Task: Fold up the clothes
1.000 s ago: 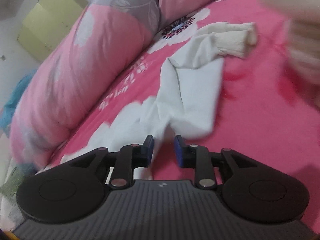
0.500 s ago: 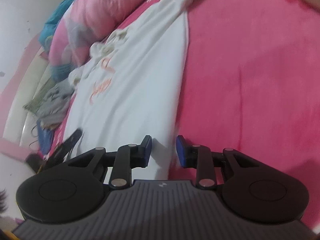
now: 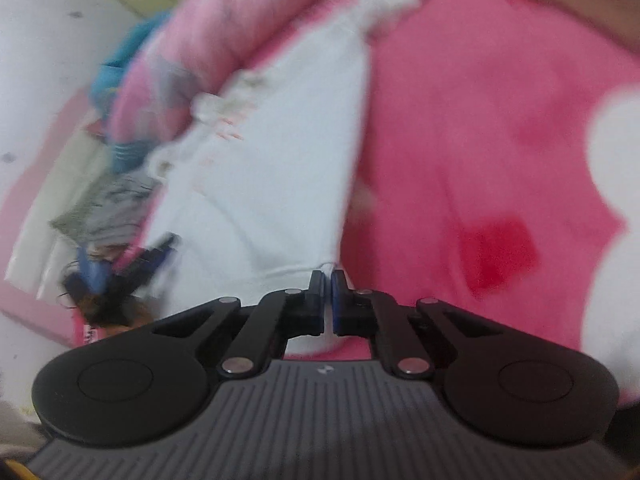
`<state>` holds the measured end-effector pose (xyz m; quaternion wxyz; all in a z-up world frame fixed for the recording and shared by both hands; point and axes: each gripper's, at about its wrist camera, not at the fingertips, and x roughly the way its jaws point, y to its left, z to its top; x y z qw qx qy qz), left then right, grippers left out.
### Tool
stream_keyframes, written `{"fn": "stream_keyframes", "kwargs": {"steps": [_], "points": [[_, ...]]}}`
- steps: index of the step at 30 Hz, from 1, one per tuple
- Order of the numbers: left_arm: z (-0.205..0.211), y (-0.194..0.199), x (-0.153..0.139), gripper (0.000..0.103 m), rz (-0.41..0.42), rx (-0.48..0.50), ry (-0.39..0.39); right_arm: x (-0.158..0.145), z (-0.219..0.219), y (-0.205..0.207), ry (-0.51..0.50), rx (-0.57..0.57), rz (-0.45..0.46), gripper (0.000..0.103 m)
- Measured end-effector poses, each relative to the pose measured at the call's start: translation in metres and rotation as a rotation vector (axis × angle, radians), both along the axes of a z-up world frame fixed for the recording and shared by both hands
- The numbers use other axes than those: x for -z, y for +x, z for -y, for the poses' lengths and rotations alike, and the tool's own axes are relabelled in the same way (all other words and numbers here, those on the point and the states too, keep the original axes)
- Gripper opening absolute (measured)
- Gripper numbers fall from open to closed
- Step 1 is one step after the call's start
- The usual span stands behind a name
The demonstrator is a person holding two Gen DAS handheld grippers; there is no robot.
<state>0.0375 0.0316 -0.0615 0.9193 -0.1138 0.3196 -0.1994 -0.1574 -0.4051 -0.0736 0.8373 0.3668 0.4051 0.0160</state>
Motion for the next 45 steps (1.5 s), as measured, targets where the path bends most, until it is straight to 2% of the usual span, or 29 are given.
{"fn": "stream_keyframes", "kwargs": {"steps": [4,6,11,13,15,17,22,30,32,33,35,38,40,45], "points": [[-0.005,-0.011,-0.009,0.062,-0.02,0.013,0.022,-0.012,0.008,-0.014,-0.052,0.058,0.029,0.0],[-0.017,-0.025,-0.014,0.062,-0.022,0.005,0.028,-0.015,0.017,-0.021,-0.046,0.096,0.033,0.0],[-0.049,-0.063,-0.029,0.063,-0.021,-0.027,0.047,-0.007,0.021,-0.016,0.02,0.108,0.057,0.004],[-0.062,-0.078,-0.034,0.066,-0.02,-0.04,0.055,-0.004,0.022,-0.014,0.047,0.112,0.066,0.009],[-0.075,-0.094,-0.04,0.067,-0.02,-0.053,0.062,-0.001,0.024,-0.012,0.074,0.116,0.076,0.035],[-0.086,-0.105,-0.04,0.068,-0.025,-0.075,0.071,0.002,0.022,-0.006,0.043,0.121,0.054,0.041],[-0.099,-0.117,-0.031,0.074,-0.033,-0.099,0.076,0.007,0.012,0.007,-0.051,0.108,0.008,0.046],[-0.102,-0.115,-0.021,0.087,-0.038,-0.059,0.056,0.002,-0.011,0.015,-0.135,0.098,0.007,0.084],[-0.104,-0.116,-0.019,0.088,-0.043,-0.052,0.046,0.0,-0.017,0.017,-0.157,0.099,0.005,0.087],[-0.105,-0.117,-0.018,0.088,-0.044,-0.049,0.041,0.0,-0.019,0.018,-0.167,0.095,0.007,0.092],[-0.106,-0.118,-0.016,0.091,-0.04,-0.039,0.031,0.0,-0.023,0.02,-0.17,0.092,0.015,0.097],[-0.107,-0.118,-0.016,0.098,-0.032,-0.015,0.017,0.002,-0.024,0.019,-0.159,0.105,0.026,0.102],[-0.106,-0.119,-0.016,0.101,-0.027,-0.001,0.02,0.003,-0.023,0.018,-0.146,0.118,0.034,0.102],[-0.105,-0.123,-0.017,0.103,-0.017,0.006,0.025,0.005,-0.02,0.015,-0.11,0.145,0.049,0.102]]}}
